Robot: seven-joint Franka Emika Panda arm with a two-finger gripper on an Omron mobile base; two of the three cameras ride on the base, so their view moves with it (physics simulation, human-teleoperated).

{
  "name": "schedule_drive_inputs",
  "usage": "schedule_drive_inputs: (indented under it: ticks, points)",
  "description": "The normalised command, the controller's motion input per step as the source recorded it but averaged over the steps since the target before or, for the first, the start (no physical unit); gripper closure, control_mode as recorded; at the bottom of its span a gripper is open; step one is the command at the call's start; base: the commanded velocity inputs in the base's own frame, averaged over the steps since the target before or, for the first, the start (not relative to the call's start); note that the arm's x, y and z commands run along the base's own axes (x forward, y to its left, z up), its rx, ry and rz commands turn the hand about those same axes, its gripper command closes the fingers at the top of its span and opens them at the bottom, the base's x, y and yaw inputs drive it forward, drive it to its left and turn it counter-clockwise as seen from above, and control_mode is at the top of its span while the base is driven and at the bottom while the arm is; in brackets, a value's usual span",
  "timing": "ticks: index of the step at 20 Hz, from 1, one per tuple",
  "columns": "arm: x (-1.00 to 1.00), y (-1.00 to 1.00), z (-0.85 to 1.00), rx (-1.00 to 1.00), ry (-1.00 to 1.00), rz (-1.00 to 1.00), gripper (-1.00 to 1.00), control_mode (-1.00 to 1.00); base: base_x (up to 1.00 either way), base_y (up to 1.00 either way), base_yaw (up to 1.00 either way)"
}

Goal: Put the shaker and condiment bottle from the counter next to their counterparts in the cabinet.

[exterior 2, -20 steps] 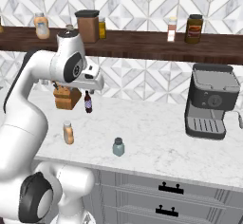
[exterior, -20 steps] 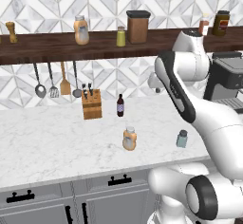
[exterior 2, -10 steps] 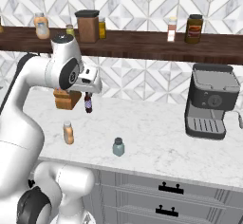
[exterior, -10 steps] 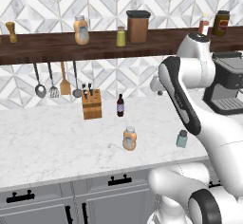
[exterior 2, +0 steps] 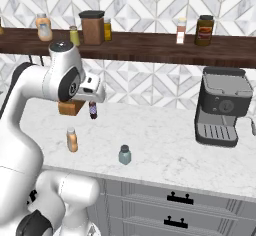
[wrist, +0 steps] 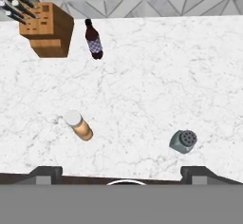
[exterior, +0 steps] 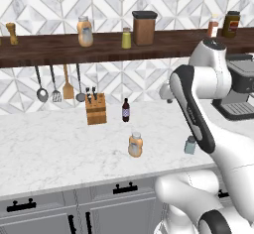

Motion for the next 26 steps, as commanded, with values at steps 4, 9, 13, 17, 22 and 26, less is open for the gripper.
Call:
schedule_drive_inputs:
  ticks: [4,9,13,17,22,26]
  points:
    - [-0.21,-0.01,0.00,0.01,0.00,0.00,-1.00,-1.00,0.00,0.00,0.00]
    - [-0.24,-0.12,-0.11,0.00,0.00,0.00,-1.00,-1.00,0.00,0.00,0.00]
    - [-0.23,-0.19,-0.20,0.00,0.00,0.00,-1.00,-1.00,0.00,0.00,0.00]
    - [-0.18,-0.23,-0.19,0.00,0.00,0.00,-1.00,-1.00,0.00,0.00,0.00]
    - [-0.01,-0.21,-0.18,-0.01,0.00,0.00,-1.00,-1.00,0.00,0.00,0.00]
    - [0.00,-0.21,-0.18,-0.01,0.01,0.00,-1.00,-1.00,0.00,0.00,0.00]
